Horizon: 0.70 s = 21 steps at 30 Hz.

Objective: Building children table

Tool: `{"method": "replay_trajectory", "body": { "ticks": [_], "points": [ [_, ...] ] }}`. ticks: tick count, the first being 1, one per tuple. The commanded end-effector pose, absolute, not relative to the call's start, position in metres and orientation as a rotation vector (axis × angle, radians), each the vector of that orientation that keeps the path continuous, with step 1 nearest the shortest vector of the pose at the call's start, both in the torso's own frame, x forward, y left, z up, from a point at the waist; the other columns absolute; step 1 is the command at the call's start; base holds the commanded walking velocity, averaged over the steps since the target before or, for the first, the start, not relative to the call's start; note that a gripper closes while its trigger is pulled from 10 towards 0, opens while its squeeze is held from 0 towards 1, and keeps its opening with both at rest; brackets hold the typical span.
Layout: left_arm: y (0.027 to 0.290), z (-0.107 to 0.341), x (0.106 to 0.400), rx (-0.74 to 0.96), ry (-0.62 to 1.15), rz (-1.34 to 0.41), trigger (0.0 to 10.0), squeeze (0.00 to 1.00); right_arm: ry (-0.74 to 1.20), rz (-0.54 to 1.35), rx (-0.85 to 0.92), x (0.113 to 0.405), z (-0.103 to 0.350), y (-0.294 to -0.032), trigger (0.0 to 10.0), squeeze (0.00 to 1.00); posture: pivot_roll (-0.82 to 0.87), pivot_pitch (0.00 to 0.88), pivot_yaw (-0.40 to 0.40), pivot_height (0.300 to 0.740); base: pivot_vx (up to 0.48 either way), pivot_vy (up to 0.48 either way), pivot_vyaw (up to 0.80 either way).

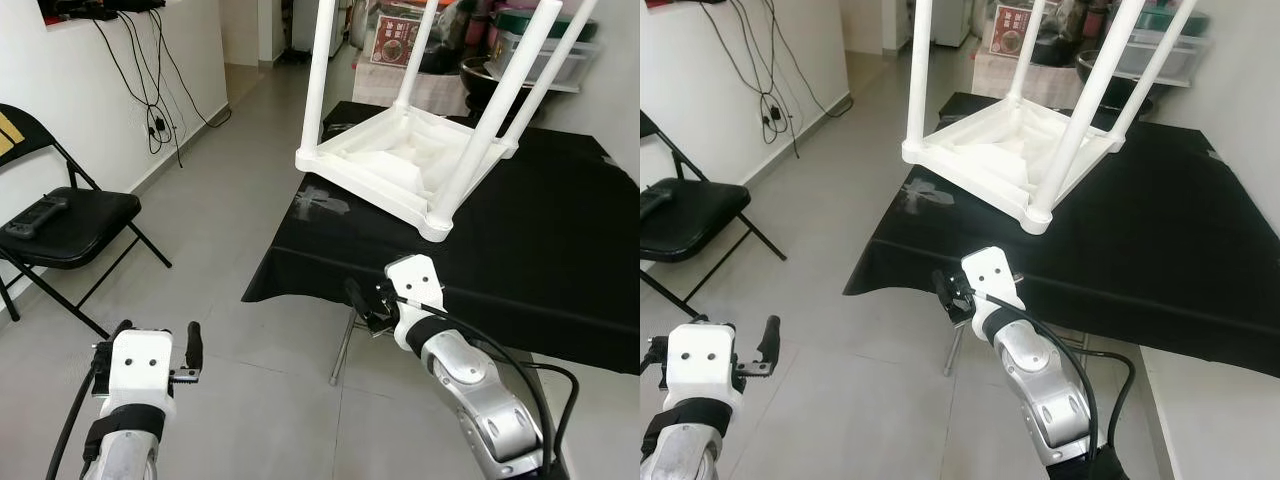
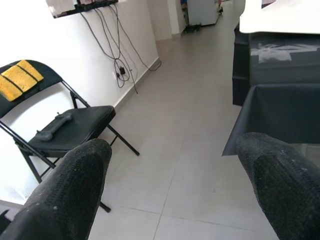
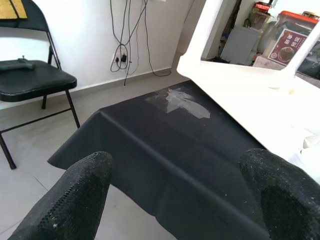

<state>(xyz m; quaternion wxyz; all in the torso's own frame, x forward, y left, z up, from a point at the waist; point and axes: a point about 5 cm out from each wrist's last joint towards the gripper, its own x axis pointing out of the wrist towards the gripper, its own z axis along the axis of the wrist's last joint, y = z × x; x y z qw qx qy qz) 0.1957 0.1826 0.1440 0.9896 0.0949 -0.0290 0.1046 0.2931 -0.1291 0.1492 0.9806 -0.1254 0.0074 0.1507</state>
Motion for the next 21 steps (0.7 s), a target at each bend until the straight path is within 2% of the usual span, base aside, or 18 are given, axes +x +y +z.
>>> {"method": "replay_trajectory", "body": {
  "ticks": [1,3,8,10,15,21],
  "points": [
    [0.1829,0.1392,0.1959,0.185,-0.043,0.216,10.0,0.0,0.026,0.286,-0.259,0.2956,0.1487,-0.1327,10.0,0.0,0.06,0.036,-0.093,0.74,0.0,0.0,0.0],
    [0.1828,0.1392,0.1966,0.179,-0.047,0.214,10.0,0.0,0.03,0.288,-0.261,0.2962,0.1483,-0.1325,10.0,0.0,0.06,0.037,-0.094,0.74,0.24,0.0,0.0],
    [0.1825,0.1393,0.1972,0.177,-0.049,0.213,10.0,0.0,0.042,0.3,-0.269,0.2965,0.1472,-0.1317,10.0,0.0,0.06,0.039,-0.095,0.74,0.262,0.0,-0.8],
    [0.1824,0.1395,0.1974,0.176,-0.05,0.211,10.0,0.0,0.044,0.312,-0.276,0.296,0.147,-0.1307,10.0,0.0,0.05,0.04,-0.096,0.74,0.285,0.0,0.0],
    [0.1824,0.1397,0.1977,0.175,-0.052,0.209,10.0,0.0,0.035,0.332,-0.271,0.2957,0.1478,-0.1294,10.0,0.0,0.05,0.04,-0.096,0.74,0.284,0.0,-0.8],
    [0.1826,0.1406,0.1974,0.174,-0.058,0.204,10.0,0.0,0.05,0.353,-0.264,0.2963,0.1457,-0.1297,10.0,0.0,0.04,0.037,-0.093,0.74,0.284,0.0,0.0]
  ]
}}
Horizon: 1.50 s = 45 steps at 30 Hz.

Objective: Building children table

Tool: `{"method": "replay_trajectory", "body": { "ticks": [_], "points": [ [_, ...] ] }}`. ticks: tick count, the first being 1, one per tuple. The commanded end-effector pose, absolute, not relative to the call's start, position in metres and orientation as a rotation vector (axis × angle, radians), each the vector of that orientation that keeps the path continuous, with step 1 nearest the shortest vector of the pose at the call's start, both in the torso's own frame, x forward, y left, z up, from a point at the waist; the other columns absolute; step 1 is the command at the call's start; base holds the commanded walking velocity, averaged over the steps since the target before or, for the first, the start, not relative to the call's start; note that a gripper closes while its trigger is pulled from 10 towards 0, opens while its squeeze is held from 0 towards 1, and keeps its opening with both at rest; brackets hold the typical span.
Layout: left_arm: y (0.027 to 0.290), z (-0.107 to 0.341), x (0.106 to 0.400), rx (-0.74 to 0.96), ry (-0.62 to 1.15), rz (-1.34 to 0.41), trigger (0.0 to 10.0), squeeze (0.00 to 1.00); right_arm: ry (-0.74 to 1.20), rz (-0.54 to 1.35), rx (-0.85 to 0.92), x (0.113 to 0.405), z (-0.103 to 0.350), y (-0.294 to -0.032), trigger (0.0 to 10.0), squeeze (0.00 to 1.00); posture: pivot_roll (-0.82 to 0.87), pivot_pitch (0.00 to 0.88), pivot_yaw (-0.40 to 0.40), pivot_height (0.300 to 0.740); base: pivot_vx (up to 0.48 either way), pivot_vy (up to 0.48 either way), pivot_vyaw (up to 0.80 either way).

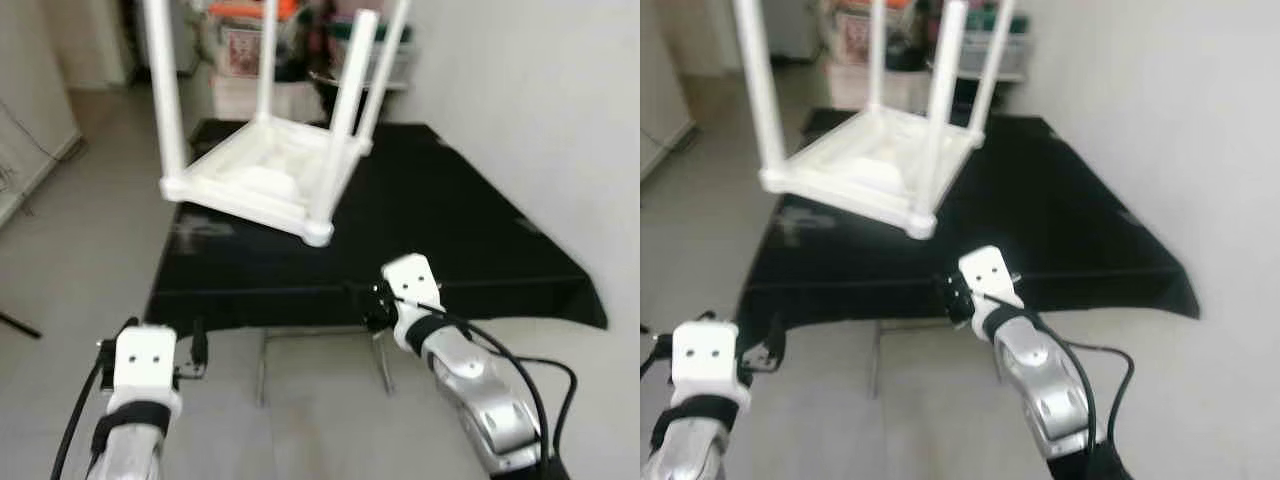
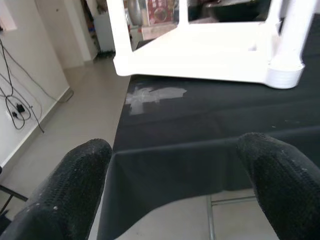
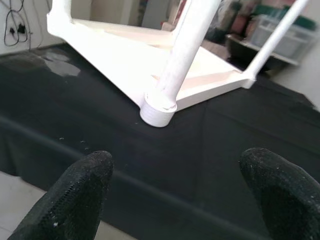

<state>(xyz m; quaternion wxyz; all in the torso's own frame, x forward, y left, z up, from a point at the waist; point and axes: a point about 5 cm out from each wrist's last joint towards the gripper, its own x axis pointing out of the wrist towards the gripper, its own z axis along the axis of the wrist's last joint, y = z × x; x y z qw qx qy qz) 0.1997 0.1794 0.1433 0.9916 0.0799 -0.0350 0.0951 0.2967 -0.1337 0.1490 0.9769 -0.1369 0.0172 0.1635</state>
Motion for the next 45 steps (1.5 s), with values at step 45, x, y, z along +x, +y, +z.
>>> {"method": "replay_trajectory", "body": {
  "ticks": [45],
  "points": [
    [0.2,0.165,0.2,0.135,-0.112,0.248,10.0,0.0,-0.056,1.042,-0.279,0.28,0.192,-0.057,10.0,0.0,0.05,0.032,-0.052,0.74,0.259,0.0,0.0]
  ]
}}
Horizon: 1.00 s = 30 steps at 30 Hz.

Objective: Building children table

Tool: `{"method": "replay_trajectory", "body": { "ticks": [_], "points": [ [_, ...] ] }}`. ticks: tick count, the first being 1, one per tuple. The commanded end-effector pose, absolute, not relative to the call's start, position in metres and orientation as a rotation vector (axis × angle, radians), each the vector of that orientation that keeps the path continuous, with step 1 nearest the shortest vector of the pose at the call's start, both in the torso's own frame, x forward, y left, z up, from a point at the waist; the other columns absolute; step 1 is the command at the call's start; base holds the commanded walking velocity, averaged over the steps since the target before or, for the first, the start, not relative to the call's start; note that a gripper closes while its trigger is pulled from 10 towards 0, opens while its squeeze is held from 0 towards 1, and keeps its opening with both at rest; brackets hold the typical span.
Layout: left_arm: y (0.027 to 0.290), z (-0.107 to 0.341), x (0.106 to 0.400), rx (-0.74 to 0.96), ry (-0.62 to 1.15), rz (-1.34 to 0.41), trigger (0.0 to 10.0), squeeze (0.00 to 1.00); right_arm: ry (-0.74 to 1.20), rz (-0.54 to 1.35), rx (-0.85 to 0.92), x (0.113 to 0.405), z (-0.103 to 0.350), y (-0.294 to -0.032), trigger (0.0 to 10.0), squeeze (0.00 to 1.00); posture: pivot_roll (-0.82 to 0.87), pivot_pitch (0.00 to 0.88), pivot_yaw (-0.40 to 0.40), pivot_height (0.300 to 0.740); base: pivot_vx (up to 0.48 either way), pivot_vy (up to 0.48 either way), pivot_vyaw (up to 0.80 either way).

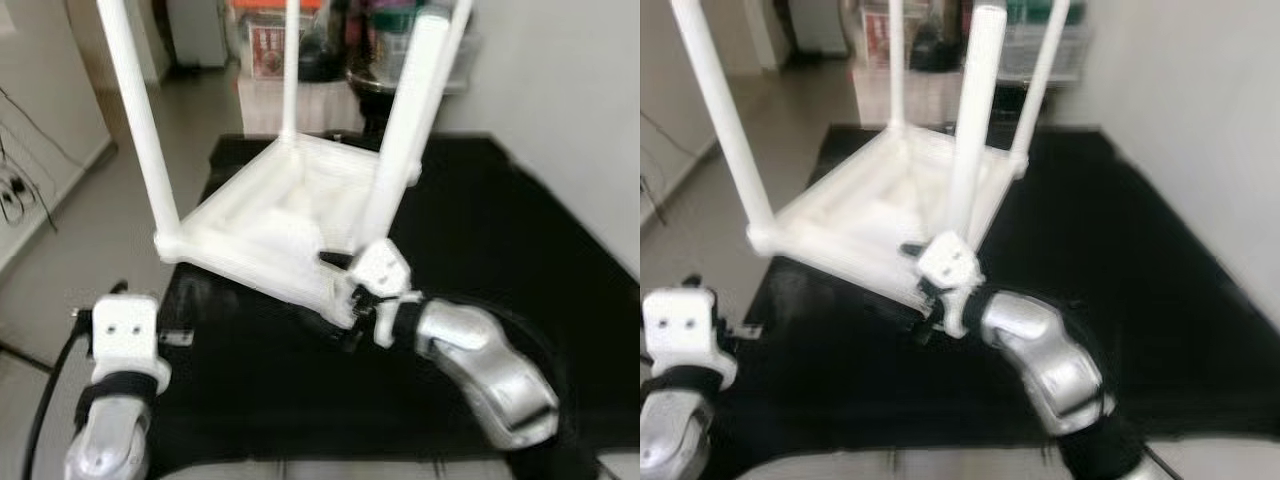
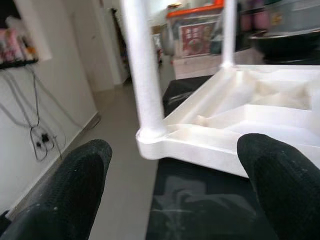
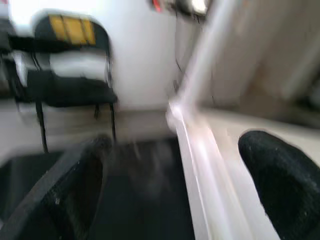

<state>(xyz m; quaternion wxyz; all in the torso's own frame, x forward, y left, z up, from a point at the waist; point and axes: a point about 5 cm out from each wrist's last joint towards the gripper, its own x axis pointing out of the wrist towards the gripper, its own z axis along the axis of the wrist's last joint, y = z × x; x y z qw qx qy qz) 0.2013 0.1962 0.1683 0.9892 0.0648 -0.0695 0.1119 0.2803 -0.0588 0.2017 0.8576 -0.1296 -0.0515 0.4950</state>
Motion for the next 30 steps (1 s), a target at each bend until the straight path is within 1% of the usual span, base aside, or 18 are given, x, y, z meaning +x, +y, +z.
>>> {"method": "replay_trajectory", "body": {
  "ticks": [1,3,5,7,9,12,14,15,16,17,18,19,21,22,24,30],
  "points": [
    [0.202,0.163,0.199,0.141,-0.091,0.279,10.0,0.0,-0.023,1.06,-0.314,0.281,0.187,-0.049,10.0,0.0,0.06,0.038,-0.058,0.74,0.0,0.0,0.0],
    [0.203,0.162,0.198,0.143,-0.085,0.287,10.0,0.0,-0.015,1.066,-0.324,0.281,0.186,-0.047,10.0,0.0,0.06,0.038,-0.058,0.74,0.0,0.0,0.0],
    [0.208,0.158,0.194,0.145,-0.051,0.334,10.0,0.0,-0.01,1.086,-0.387,0.282,0.181,-0.039,10.0,0.0,0.06,0.046,-0.059,0.74,0.0,0.0,0.0],
    [0.217,0.146,0.186,0.161,0.03,0.415,10.0,0.0,0.018,1.11,-0.46,0.285,0.175,-0.031,10.0,0.0,0.07,0.058,-0.063,0.74,0.0,0.0,0.0],
    [0.226,0.136,0.176,0.13,0.092,0.487,10.0,0.0,0.064,1.09,-0.468,0.291,0.172,-0.023,10.0,0.0,0.08,0.071,-0.066,0.74,0.0,0.0,0.0],
    [0.23,0.13,0.168,0.12,0.128,0.519,10.0,0.0,0.102,1.038,-0.461,0.299,0.17,-0.017,10.0,0.0,0.09,0.086,-0.07,0.74,0.0,0.0,0.0],
    [0.229,0.127,0.16,0.134,0.158,0.53,10.0,0.0,0.156,0.935,-0.471,0.312,0.165,-0.009,10.0,0.0,0.1,0.098,-0.074,0.74,0.0,0.0,0.0],
    [0.229,0.127,0.16,0.134,0.158,0.53,10.0,0.0,0.156,0.935,-0.471,0.312,0.165,-0.009,10.0,0.0,0.1,0.098,-0.074,0.74,0.0,0.0,0.0],
    [0.224,0.127,0.156,0.134,0.166,0.52,10.0,0.0,0.233,0.881,-0.464,0.319,0.159,-0.007,10.0,0.0,0.11,0.12,-0.078,0.74,0.0,0.0,0.0],
    [0.224,0.127,0.156,0.134,0.166,0.52,10.0,0.0,0.233,0.881,-0.464,0.319,0.159,-0.007,10.0,0.0,0.11,0.12,-0.078,0.74,0.0,0.0,0.0],
    [0.217,0.128,0.153,0.142,0.17,0.497,10.0,0.0,0.319,0.834,-0.465,0.326,0.151,-0.006,10.0,0.0,0.12,0.132,-0.08,0.74,0.0,0.0,0.0],
    [0.217,0.128,0.153,0.142,0.17,0.497,10.0,0.0,0.319,0.834,-0.465,0.326,0.151,-0.006,10.0,0.0,0.12,0.132,-0.08,0.74,0.0,0.0,0.0],
    [0.207,0.131,0.148,0.154,0.172,0.461,10.0,0.0,0.404,0.799,-0.459,0.332,0.144,-0.003,10.0,0.0,0.13,0.15,-0.082,0.74,0.0,0.0,0.0],
    [0.207,0.131,0.148,0.154,0.172,0.461,10.0,0.0,0.404,0.799,-0.459,0.332,0.144,-0.003,10.0,0.0,0.13,0.15,-0.082,0.74,0.0,0.0,0.0],
    [0.196,0.135,0.142,0.2,0.168,0.406,10.0,0.0,0.422,0.795,-0.446,0.339,0.149,0.005,10.0,0.0,0.14,0.179,-0.085,0.74,0.0,0.0,0.0],
    [0.194,0.137,0.139,0.203,0.174,0.402,10.0,0.0,0.451,0.74,-0.451,0.347,0.154,0.007,10.0,0.0,0.14,0.197,-0.09,0.74,0.0,0.0,0.0]
  ]
}}
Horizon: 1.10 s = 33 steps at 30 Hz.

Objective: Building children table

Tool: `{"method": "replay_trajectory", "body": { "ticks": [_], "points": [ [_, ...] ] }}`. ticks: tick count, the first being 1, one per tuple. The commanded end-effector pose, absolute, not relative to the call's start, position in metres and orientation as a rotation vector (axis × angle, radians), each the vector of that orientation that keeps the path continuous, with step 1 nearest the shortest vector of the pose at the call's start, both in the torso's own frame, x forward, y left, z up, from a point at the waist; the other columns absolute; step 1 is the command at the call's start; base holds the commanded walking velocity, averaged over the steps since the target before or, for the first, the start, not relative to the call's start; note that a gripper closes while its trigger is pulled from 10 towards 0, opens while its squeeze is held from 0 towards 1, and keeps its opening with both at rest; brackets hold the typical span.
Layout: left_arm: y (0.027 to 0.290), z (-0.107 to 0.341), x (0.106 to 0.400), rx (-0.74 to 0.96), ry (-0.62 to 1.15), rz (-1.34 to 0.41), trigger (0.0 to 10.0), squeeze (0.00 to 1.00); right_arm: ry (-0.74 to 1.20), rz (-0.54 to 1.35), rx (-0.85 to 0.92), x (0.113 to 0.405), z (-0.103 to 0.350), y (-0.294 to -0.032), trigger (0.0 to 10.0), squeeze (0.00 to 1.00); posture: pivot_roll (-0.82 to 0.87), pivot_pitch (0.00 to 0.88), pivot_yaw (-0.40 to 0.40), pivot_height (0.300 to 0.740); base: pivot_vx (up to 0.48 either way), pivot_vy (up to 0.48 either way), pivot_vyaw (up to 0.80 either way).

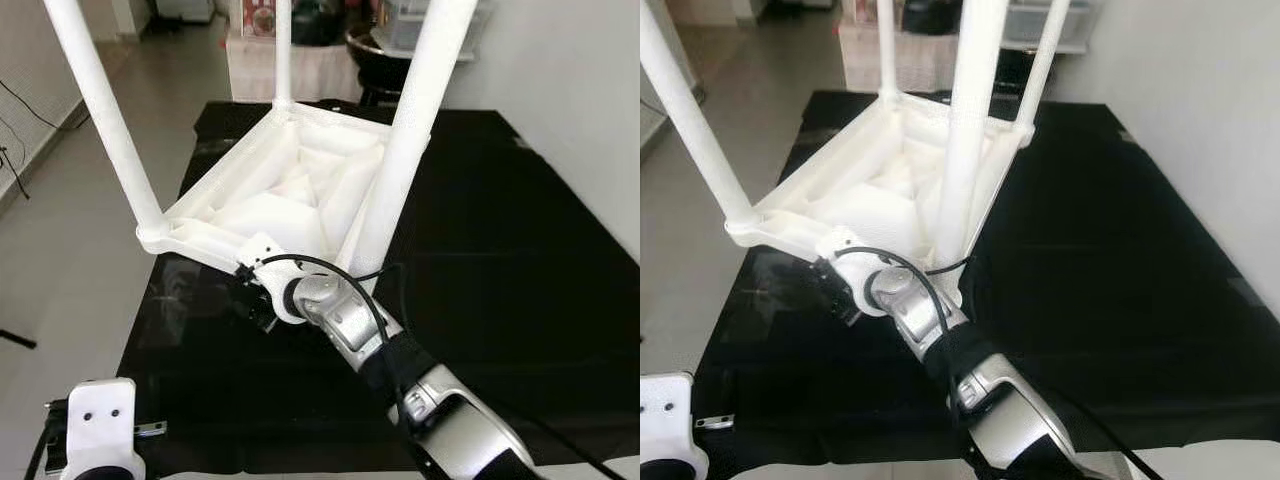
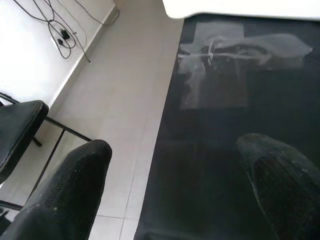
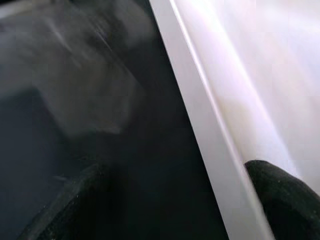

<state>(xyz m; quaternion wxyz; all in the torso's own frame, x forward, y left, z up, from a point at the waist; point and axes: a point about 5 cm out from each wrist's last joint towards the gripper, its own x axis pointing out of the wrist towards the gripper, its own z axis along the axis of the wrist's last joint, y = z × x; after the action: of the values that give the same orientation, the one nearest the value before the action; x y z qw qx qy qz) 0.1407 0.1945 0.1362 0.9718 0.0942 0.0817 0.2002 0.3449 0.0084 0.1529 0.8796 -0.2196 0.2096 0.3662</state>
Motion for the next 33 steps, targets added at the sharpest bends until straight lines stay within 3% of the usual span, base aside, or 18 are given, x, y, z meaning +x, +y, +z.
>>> {"method": "replay_trajectory", "body": {
  "ticks": [1,5,6,7,8,25,33],
  "points": [
    [0.194,0.137,0.138,0.203,0.176,0.402,10.0,0.0,0.454,0.729,-0.457,0.349,0.154,0.008,10.0,0.0,0.14,0.201,-0.091,0.74,0.0,0.0,0.0],
    [0.193,0.137,0.137,0.204,0.179,0.399,10.0,0.0,0.46,0.727,-0.468,0.351,0.157,0.009,10.0,0.0,0.14,0.204,-0.094,0.74,0.0,0.0,0.0],
    [0.191,0.138,0.137,0.207,0.183,0.398,10.0,0.0,0.467,0.725,-0.477,0.354,0.159,0.01,6.8,0.0,0.14,0.204,-0.094,0.74,0.0,0.0,0.0],
    [0.19,0.138,0.137,0.209,0.185,0.398,10.0,0.0,0.466,0.724,-0.481,0.355,0.16,0.01,6.8,0.0,0.14,0.204,-0.094,0.74,0.0,0.0,0.0],
    [0.189,0.138,0.137,0.209,0.186,0.398,10.0,0.0,0.457,0.744,-0.482,0.356,0.162,0.01,0.0,0.0,0.13,0.199,-0.095,0.74,0.0,0.0,0.0],
    [0.19,0.135,0.142,0.201,0.179,0.408,10.0,0.0,0.392,0.769,-0.506,0.367,0.177,-0.01,0.0,0.0,0.11,0.161,-0.096,0.74,0.0,0.0,0.0],
    [0.192,0.136,0.145,0.203,0.167,0.415,10.0,0.0,0.223,1.017,-0.53,0.358,0.194,-0.033,0.0,0.0,0.11,0.148,-0.098,0.74,0.0,0.0,0.0]
  ]
}}
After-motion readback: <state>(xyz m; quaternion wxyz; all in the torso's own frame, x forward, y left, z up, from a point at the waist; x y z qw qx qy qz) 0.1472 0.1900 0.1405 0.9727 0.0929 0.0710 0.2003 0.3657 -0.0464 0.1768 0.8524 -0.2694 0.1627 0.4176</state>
